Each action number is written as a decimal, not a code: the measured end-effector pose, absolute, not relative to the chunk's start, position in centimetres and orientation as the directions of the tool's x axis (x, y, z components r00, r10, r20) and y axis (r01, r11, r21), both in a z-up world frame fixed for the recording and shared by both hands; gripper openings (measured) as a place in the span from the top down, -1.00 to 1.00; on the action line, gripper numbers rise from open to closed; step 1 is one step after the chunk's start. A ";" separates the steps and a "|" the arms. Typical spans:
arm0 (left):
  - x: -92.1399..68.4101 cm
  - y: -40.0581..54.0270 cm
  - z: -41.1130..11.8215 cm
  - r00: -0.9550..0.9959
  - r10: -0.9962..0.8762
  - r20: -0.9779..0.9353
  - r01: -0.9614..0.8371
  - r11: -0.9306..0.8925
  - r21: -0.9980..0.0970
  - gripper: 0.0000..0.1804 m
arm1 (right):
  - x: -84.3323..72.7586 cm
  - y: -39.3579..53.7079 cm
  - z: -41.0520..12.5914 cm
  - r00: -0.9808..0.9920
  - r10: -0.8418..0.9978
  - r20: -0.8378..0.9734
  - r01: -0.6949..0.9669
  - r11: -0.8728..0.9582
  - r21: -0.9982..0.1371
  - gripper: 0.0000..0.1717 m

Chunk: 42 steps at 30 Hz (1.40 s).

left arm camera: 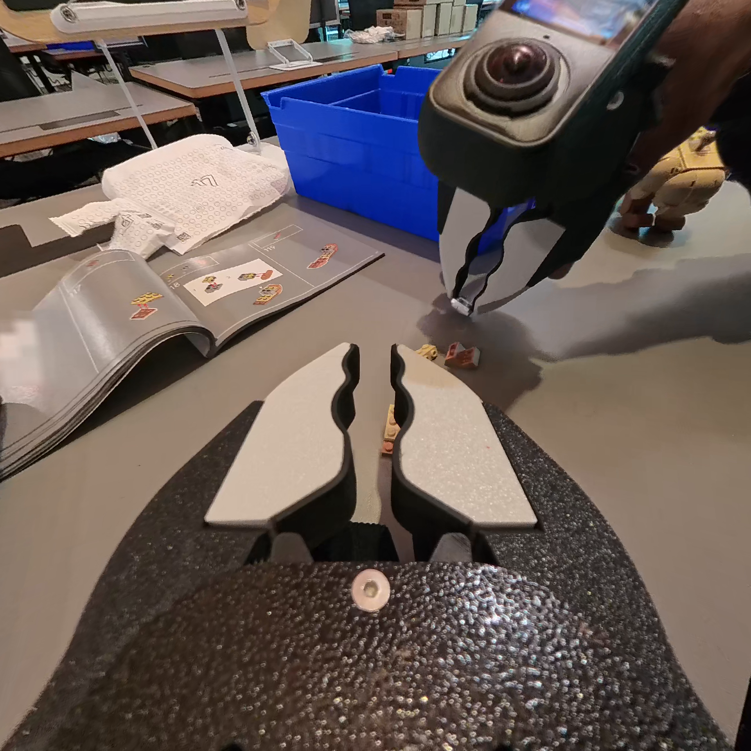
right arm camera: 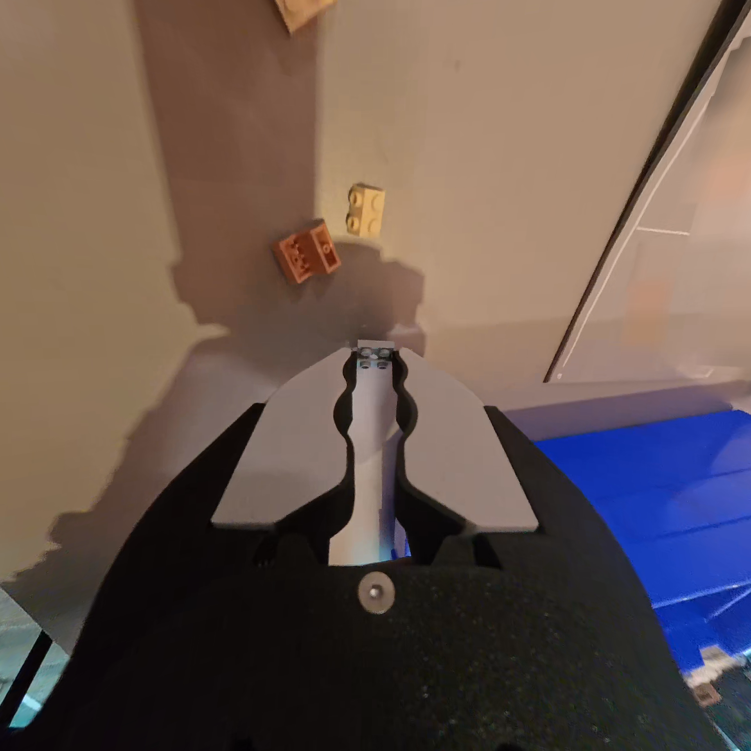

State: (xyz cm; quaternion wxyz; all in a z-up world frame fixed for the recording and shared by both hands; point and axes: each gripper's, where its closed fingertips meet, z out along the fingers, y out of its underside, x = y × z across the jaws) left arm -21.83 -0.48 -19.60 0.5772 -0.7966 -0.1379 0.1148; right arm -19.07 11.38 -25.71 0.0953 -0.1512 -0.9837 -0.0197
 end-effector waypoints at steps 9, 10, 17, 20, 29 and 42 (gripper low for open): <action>-21.7 -0.5 -19.6 0.936 0.349 -0.039 0.072 -0.301 -0.951 0.84 | -19.3 10.7 -24.6 -0.886 0.416 0.205 0.381 0.904 -0.193 0.78; -21.7 -0.5 -19.6 0.936 0.349 -0.040 0.071 -0.300 -0.951 0.84 | -19.3 10.7 -24.4 -0.876 0.435 0.207 0.390 0.893 -0.225 0.78; -21.7 -0.3 -19.9 0.938 0.345 -0.042 0.076 -0.319 -0.945 0.84 | -18.8 9.9 -24.2 -0.823 0.519 0.230 0.398 0.816 -0.419 0.76; -21.7 -0.2 -20.1 0.939 0.343 -0.040 0.083 -0.335 -0.939 0.85 | -18.8 8.9 -23.8 -0.807 0.523 0.274 0.341 0.792 -0.506 0.75; -21.8 -0.1 -20.4 0.928 0.364 -0.077 0.064 -0.361 -0.930 0.86 | -19.6 8.0 -21.5 -0.703 0.624 0.340 0.205 0.636 -0.744 0.76; -22.6 -1.3 -18.0 0.851 0.474 -0.225 -0.105 -0.266 -0.958 0.90 | -19.3 9.5 -19.1 -0.602 0.704 0.377 0.115 0.543 -0.832 0.88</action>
